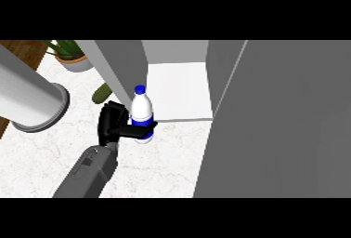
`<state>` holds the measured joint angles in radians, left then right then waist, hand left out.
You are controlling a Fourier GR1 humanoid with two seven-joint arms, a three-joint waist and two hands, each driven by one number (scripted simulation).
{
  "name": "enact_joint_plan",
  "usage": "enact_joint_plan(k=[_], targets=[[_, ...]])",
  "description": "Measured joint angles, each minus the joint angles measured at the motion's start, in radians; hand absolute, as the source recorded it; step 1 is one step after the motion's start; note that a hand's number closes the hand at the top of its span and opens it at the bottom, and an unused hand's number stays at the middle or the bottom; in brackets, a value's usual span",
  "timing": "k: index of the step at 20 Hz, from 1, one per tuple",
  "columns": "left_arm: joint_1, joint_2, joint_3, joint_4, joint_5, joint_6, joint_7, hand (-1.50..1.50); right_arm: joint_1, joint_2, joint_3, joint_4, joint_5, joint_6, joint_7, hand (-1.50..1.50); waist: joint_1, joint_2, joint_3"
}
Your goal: Pick up the bottled water, place it into the cabinet and close the cabinet
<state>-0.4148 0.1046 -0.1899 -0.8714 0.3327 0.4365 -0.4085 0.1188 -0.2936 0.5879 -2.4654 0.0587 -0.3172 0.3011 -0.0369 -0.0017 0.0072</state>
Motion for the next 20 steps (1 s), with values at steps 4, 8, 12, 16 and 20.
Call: enact_joint_plan(k=[4, 8, 12, 16, 20], targets=[[0.000, -0.004, -0.004, 0.001, -0.018, 0.058, -0.001, 1.50, 0.016, -0.015, -0.014, -0.008, -0.017, 0.009, -0.014, -1.50, -0.005, -0.002, 0.002], [-0.003, -0.006, -0.007, 0.008, -0.039, 0.110, -0.009, 1.50, 0.020, -0.020, -0.009, -0.008, -0.025, 0.019, -0.031, -1.50, -0.010, -0.003, 0.003], [-0.007, -0.003, -0.012, 0.017, -0.071, 0.174, -0.024, 1.50, 0.034, -0.030, -0.012, -0.010, -0.031, 0.029, -0.048, -1.50, -0.018, -0.004, 0.004], [-0.016, 0.010, -0.015, 0.033, -0.094, 0.206, -0.043, 1.50, 0.039, -0.033, -0.013, -0.010, -0.037, 0.035, -0.063, -1.50, -0.028, -0.002, 0.004], [-0.022, 0.024, -0.034, 0.044, -0.122, 0.227, -0.048, -1.50, 0.048, -0.037, -0.013, -0.007, -0.044, 0.046, -0.080, -1.50, -0.034, -0.001, 0.006]])
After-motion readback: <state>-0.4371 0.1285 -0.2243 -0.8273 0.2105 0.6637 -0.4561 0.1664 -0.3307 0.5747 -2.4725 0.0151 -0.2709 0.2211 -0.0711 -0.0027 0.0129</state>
